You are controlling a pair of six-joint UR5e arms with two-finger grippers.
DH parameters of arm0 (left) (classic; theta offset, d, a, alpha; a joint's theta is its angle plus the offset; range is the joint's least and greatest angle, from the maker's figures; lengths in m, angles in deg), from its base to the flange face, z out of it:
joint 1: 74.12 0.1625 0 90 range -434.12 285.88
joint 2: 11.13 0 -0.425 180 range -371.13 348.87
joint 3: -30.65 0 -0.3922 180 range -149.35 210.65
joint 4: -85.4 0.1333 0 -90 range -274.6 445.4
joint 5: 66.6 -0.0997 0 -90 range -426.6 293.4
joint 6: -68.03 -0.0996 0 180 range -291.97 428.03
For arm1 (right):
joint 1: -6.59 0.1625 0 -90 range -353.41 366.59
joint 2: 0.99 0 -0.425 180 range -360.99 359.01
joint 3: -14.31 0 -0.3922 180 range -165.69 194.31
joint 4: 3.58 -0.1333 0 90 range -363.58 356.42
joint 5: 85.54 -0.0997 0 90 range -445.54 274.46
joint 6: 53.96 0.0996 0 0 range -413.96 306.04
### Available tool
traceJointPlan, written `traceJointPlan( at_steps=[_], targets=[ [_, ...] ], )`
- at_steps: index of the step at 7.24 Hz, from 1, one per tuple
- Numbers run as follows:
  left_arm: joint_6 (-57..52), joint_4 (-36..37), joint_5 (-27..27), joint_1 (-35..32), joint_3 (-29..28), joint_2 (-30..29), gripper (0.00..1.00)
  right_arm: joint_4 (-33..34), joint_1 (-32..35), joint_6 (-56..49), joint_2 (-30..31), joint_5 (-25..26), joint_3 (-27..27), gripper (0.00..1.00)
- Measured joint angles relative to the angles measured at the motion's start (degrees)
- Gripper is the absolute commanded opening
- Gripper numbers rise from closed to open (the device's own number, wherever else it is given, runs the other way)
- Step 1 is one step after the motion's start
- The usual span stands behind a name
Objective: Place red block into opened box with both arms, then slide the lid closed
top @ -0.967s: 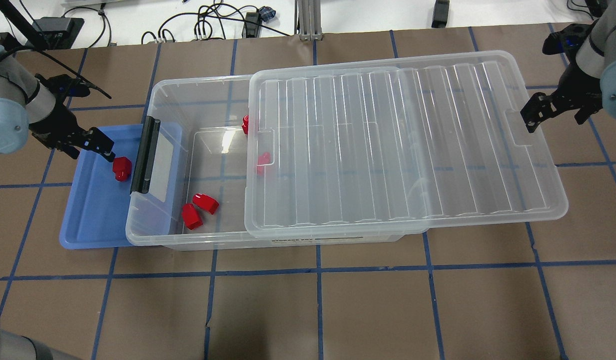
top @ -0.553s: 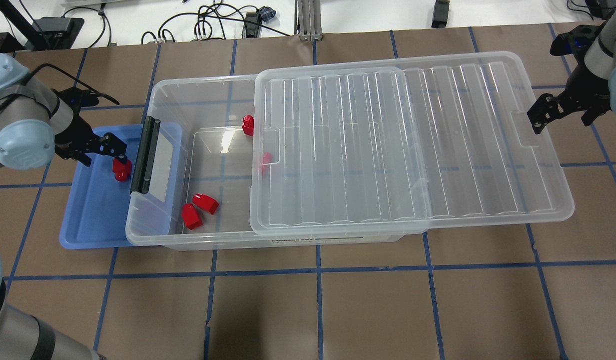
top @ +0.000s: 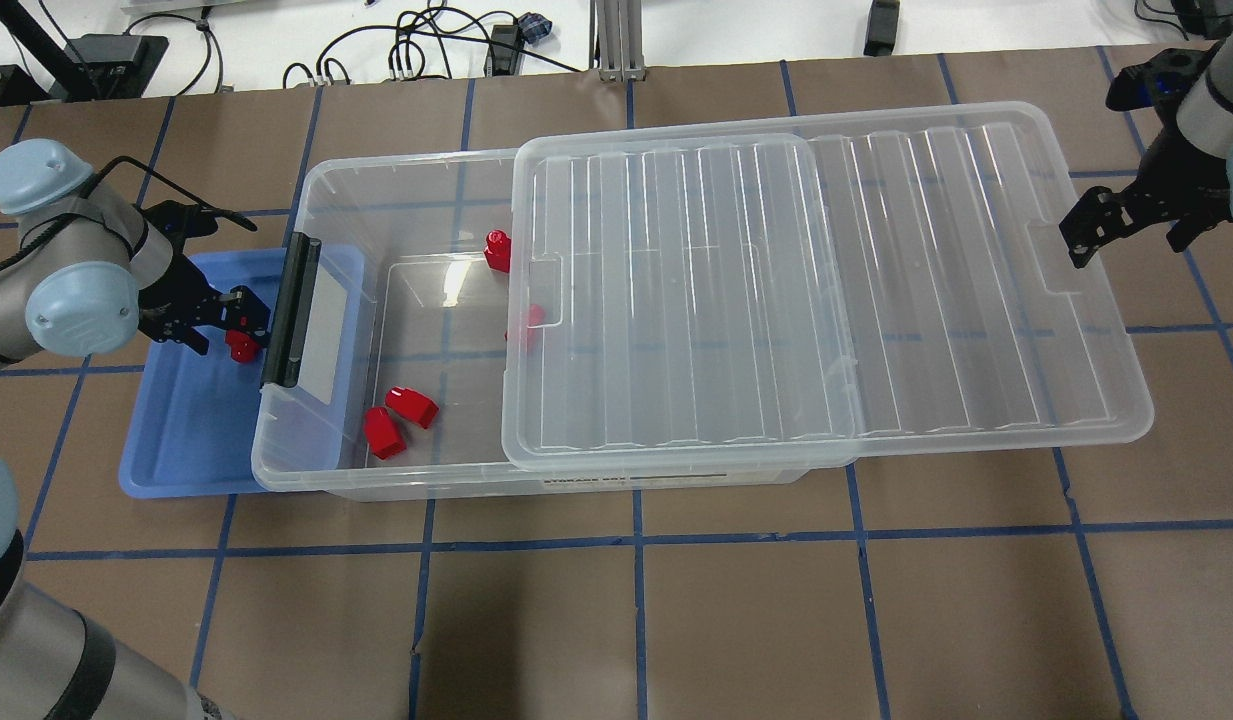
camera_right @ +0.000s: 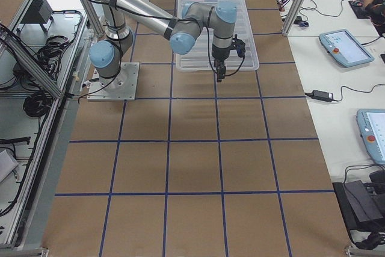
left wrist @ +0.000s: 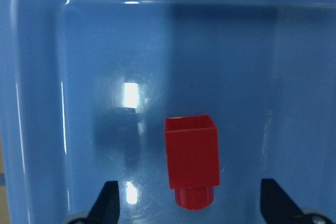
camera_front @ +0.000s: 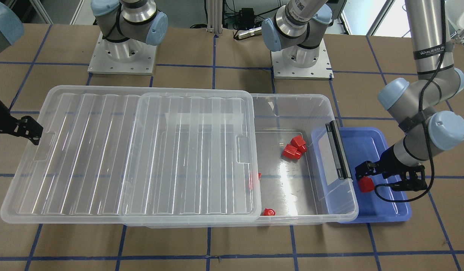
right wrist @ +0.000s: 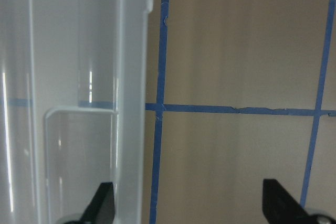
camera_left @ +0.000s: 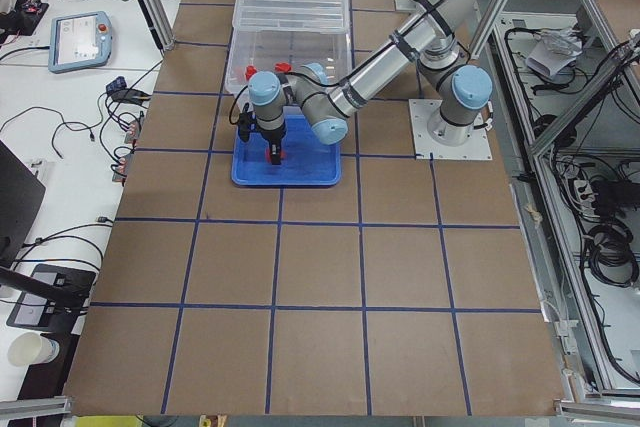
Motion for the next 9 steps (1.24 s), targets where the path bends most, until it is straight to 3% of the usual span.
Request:
traceJointPlan(
  at_steps=[1,2,3,6,9],
  targets=[
    [-0.15,0.27,-0.01,0.04,-0.14,-0.69,0.31,-0.49,0.1,0.45,0.38,-0.11,-0.45,1.0],
    [-0.4,0.73,0.0,0.1,-0.34,-1.0,0.15,-2.17,0.2,0.94,0.73,-0.17,-1.76,1.0],
    [-0.55,1.07,-0.02,0.13,-0.48,-0.91,0.08,-5.86,0.32,2.06,1.15,-0.22,-4.07,1.0],
    [-0.64,-1.79,-0.08,-0.37,-2.4,1.02,0.07,-17.03,0.85,6.08,4.53,-1.78,-8.68,1.0],
    [-0.04,-21.19,-0.2,-3.89,-12.51,6.4,0.07,-20.33,0.97,6.35,5.22,-2.6,-8.83,1.0]
  ],
)
